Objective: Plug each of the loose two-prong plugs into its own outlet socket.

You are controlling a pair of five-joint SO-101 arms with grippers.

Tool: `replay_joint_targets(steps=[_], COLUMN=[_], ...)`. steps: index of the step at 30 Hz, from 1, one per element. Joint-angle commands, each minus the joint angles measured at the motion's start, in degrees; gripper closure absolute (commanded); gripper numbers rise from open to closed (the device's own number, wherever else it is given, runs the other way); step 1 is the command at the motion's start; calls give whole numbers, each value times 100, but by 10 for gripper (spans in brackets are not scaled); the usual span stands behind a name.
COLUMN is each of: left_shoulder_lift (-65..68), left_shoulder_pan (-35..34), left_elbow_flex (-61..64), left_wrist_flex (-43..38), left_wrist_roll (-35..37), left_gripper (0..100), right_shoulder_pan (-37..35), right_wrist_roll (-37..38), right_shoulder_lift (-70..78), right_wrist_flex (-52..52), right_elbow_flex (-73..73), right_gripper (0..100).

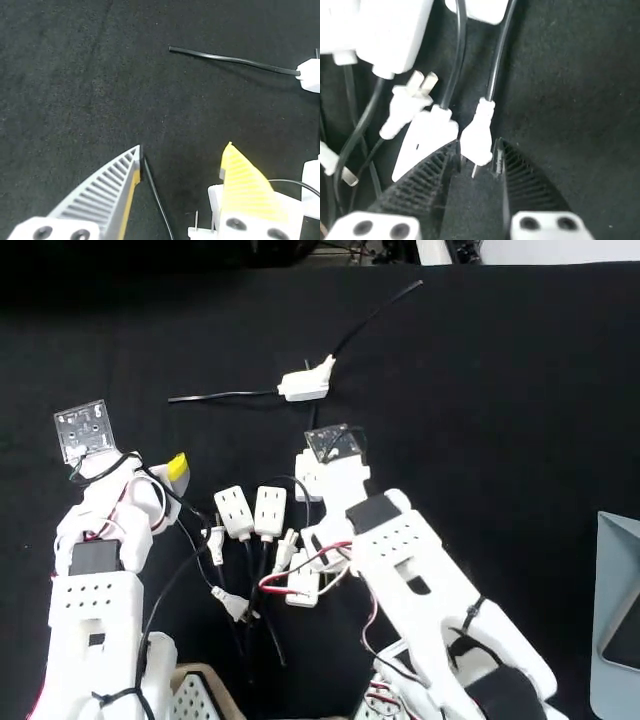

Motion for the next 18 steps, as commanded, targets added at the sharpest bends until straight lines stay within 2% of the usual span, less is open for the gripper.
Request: replay_joint_targets(steps=[1, 18], left_shoulder_lift=[-114, -114], left_shoulder_pan=[-57, -57], left_elbow_flex=[-40, 13], left_wrist_flex=[-114, -123], left_wrist_roll=[18, 18], left_gripper=[744, 744], right_shoulder_pan=[132, 352], right_wrist_roll=[-88, -316], right_shoulder_lift=[136, 1226], right_wrist_flex=[-26, -527], right_elbow_flex=[-251, -286], right_gripper=[888, 887])
